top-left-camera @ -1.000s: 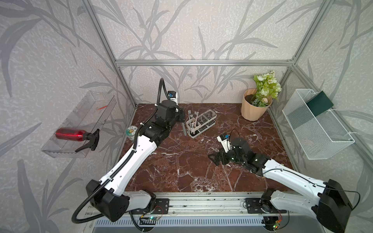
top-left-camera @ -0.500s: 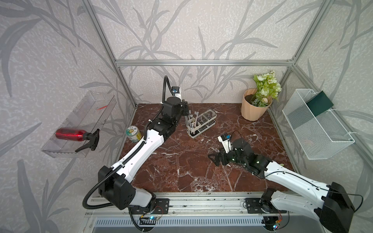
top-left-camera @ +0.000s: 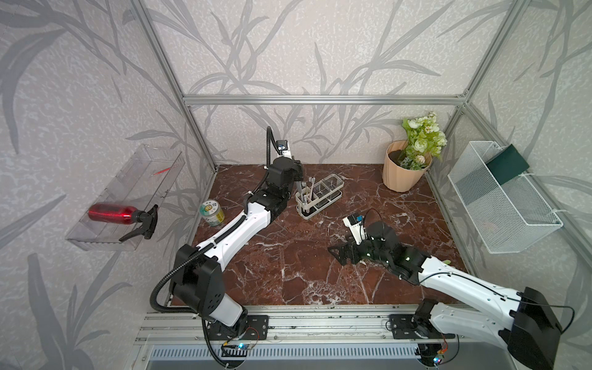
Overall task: Place the toothbrush into the toothbrush holder
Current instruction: Place the toothbrush in the toothbrush holder.
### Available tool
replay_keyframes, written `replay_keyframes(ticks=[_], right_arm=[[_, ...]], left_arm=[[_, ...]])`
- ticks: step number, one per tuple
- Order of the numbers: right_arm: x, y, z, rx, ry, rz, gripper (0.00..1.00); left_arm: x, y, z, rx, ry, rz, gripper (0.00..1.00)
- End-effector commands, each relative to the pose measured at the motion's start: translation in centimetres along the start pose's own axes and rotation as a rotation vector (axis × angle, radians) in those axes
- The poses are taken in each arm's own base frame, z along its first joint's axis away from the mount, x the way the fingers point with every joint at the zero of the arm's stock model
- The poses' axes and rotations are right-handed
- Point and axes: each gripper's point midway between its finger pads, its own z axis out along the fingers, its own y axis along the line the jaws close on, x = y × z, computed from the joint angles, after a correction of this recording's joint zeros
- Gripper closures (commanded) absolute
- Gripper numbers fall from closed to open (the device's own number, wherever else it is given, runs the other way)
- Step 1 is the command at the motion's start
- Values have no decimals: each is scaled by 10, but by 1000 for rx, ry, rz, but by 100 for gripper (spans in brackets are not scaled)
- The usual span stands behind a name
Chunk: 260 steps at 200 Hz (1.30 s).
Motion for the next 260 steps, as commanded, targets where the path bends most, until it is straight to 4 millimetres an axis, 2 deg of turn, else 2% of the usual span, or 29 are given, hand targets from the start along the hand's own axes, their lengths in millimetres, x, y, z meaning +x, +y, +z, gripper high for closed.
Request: replay_keyframes(ticks=[1, 78, 158, 260], right_arm=[[0, -1, 3, 4, -15, -10, 1], [1, 2, 7, -19, -11, 0, 1], [2, 1, 11, -22, -7, 2, 1], [4, 1, 14, -27, -5, 5, 1]], left_arm=[[0, 0, 5, -9, -37, -8, 100], [38, 3, 15, -17, 15, -11, 100], [76, -7, 29, 21, 98, -33, 100], [103, -13, 33, 43, 173, -34, 100]])
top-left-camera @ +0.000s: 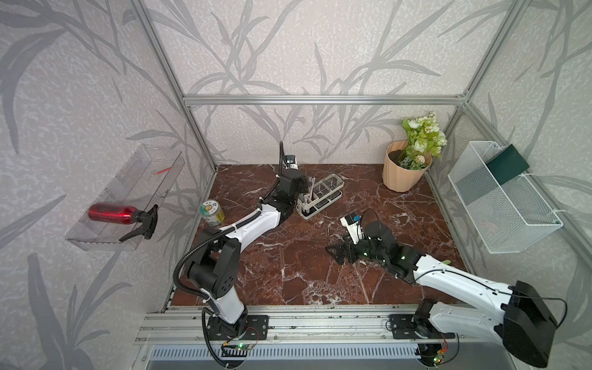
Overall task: Place the toothbrush into the toothbrush holder
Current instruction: Place the toothbrush in the toothbrush holder.
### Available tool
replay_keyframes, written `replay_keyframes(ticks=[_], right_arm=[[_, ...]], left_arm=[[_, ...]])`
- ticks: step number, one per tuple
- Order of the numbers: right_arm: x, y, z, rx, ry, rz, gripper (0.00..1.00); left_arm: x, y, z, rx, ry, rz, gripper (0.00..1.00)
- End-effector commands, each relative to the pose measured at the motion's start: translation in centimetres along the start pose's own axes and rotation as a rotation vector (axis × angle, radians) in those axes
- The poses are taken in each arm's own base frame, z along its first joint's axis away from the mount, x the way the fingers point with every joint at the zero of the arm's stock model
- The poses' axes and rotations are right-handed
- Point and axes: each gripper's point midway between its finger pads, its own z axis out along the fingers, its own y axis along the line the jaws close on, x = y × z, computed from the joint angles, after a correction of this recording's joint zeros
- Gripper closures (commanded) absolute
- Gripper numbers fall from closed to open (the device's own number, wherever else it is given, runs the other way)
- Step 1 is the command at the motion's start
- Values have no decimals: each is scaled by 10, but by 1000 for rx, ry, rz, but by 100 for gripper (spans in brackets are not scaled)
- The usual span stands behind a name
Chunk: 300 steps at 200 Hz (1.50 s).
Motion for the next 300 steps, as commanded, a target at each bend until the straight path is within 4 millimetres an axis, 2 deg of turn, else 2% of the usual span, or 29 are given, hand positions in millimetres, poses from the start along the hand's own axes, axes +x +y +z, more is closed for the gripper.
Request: replay_keyframes(ticks=[1, 26, 67, 143, 191, 225, 259, 278, 300], right_arm=[[2, 2, 2, -13, -4, 5, 1], [2, 2, 2, -15, -6, 6, 1], [2, 3, 2, -21, -8, 5, 1], [3, 5, 3, -28, -12, 4, 1], [3, 7, 2, -35, -17, -2, 1], [3, 8, 2, -38, -17, -5, 1], [2, 8, 2, -35, -23, -8, 1], [3, 8, 2, -39, -21, -9, 1], [1, 8, 1, -36, -31, -12, 1]], left_arm=[[11, -6, 2, 19, 26, -16, 100], [15, -9, 2, 20, 33, -13, 99], [19, -7, 2, 13, 36, -21, 91], [20, -5, 0, -2, 27, -22, 86], [28, -5, 0, -13, 37, -12, 79], [30, -4, 0, -26, 31, -14, 79], [22, -6, -3, -17, 19, -17, 67], [9, -8, -7, -9, 4, -19, 59], [-16, -11, -20, 12, -36, -34, 51]])
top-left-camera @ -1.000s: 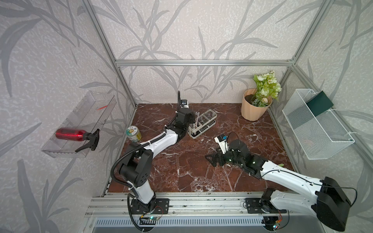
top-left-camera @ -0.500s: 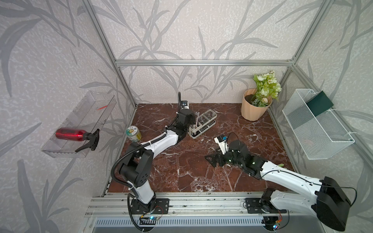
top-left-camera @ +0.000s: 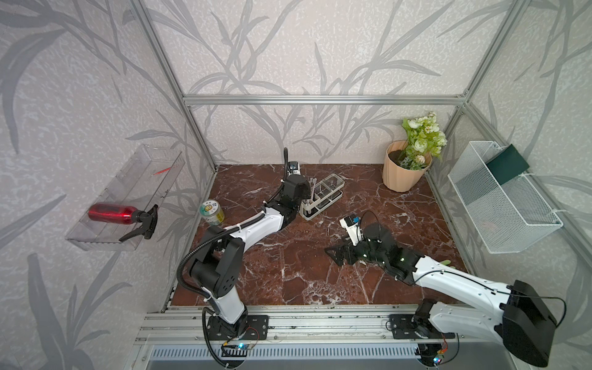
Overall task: Place the toothbrush into the toothbrush holder
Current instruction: Place the toothbrush in the toothbrush holder.
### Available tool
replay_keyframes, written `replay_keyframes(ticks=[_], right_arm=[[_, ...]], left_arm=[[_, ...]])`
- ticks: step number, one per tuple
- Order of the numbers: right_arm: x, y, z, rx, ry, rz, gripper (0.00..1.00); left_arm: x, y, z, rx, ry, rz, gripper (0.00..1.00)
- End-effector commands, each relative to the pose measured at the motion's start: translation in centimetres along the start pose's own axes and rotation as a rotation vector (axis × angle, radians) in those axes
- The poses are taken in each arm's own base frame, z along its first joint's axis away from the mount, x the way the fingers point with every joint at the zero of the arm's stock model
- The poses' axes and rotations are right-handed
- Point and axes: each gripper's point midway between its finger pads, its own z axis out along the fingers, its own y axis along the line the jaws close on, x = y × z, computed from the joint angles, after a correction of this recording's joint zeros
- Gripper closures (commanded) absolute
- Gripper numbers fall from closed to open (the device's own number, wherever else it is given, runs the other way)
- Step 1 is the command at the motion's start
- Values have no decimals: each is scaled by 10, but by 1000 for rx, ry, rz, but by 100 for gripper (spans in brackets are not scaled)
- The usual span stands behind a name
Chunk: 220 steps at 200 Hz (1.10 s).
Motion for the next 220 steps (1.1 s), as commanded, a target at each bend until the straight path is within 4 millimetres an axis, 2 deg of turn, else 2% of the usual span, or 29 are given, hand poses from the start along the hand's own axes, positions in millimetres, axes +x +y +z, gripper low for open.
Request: replay_keyframes(ticks=[1, 32, 44, 59, 75, 82, 94, 121, 144, 164, 187, 198, 220], right_arm=[[-2, 4, -1, -19, -23, -12, 1], [-7, 2, -4, -5, -59, -23, 1], [-9, 0, -6, 9, -78, -28, 1], [-14, -3, -11, 29, -103, -35, 1], [-24, -8, -21, 83, -137, -47, 1], [-29, -13, -26, 126, -144, -53, 1], [-36, -23, -37, 211, -149, -75, 1], [-47, -52, -59, 394, -169, -66, 1], [-58, -71, -77, 487, -228, -57, 1], [-76, -80, -94, 556, -333, -177, 1], [-92, -117, -126, 772, -413, -238, 1], [-97, -141, -144, 877, -436, -219, 1], [-95, -187, -173, 1032, -489, -144, 1]], left_arm=[[-44, -6, -21, 23, -84, -30, 51], [-84, -6, -53, 48, -141, -58, 36], [-94, -4, -66, 49, -141, -58, 33], [-101, 0, -81, 48, -140, -46, 25], [-101, 13, -96, -1, -112, -26, 19], [-101, 19, -103, -25, -99, -16, 12], [-96, 31, -112, -64, -67, 5, 1], [-75, 68, -133, -196, 17, 25, 1], [-52, 110, -144, -339, 65, 7, 1], [-33, 139, -148, -427, 85, -16, 1], [-17, 161, -149, -509, 100, 19, 1], [-10, 172, -147, -552, 108, 37, 1], [3, 191, -143, -615, 108, 95, 1]])
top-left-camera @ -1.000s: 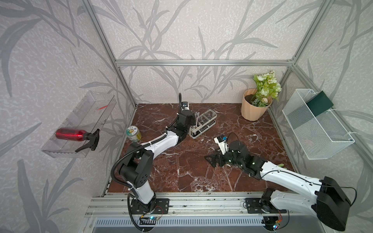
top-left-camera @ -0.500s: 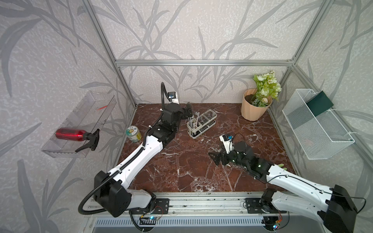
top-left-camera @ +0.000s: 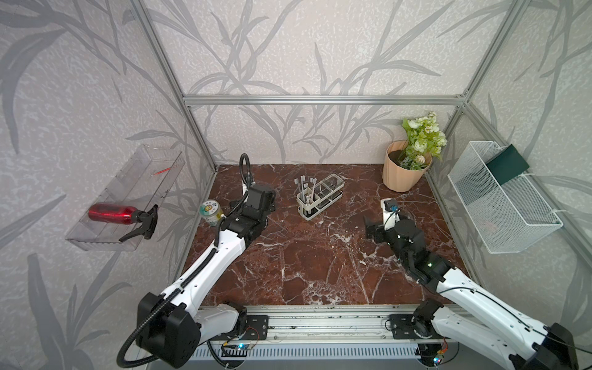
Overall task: Place the toothbrush into the toothbrush holder
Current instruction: Place the toothbrush in the toothbrush holder.
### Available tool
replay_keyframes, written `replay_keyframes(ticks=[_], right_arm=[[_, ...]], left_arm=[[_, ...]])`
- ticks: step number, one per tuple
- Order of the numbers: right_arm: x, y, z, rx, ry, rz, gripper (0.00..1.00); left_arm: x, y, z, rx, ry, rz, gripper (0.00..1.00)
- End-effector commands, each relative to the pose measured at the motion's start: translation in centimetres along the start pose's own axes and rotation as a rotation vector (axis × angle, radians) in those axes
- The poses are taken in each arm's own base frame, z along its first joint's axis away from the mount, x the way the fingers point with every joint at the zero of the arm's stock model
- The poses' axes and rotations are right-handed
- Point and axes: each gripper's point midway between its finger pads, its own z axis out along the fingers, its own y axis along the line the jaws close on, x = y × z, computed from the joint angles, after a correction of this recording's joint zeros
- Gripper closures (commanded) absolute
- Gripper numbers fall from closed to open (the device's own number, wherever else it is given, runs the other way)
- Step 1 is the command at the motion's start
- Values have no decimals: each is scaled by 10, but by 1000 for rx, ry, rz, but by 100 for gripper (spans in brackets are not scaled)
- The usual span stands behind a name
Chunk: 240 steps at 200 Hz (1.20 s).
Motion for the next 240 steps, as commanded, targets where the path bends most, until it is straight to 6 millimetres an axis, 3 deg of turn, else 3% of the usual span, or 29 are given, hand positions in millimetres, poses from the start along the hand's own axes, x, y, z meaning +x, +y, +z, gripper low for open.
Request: replay_keyframes(ticks=[1, 34, 45, 71, 88, 121, 163, 179, 240], right_arm=[[-7, -60, 8, 237, -74, -3, 1], [19, -85, 26, 319, -68, -7, 1], [27, -84, 33, 309, -76, -29, 1], [69, -91, 56, 323, -28, -36, 1], [81, -88, 65, 314, -57, -43, 1], [91, -83, 81, 280, -67, -80, 1], [104, -81, 105, 181, 19, -47, 1], [116, -86, 105, 177, 32, -16, 1], [114, -81, 109, 140, 18, -24, 1]], left_arm=[[5, 25, 9, -122, -34, 36, 1], [26, 34, 29, -133, -22, 16, 1], [31, 36, 36, -139, -10, 24, 1], [43, 55, 50, -212, 30, -26, 1], [47, 61, 55, -242, 23, -7, 1], [57, 75, 62, -273, -2, -35, 1], [71, 72, 76, -242, 27, -16, 1], [79, 70, 82, -223, 42, -11, 1], [89, 73, 89, -208, -14, -34, 1]])
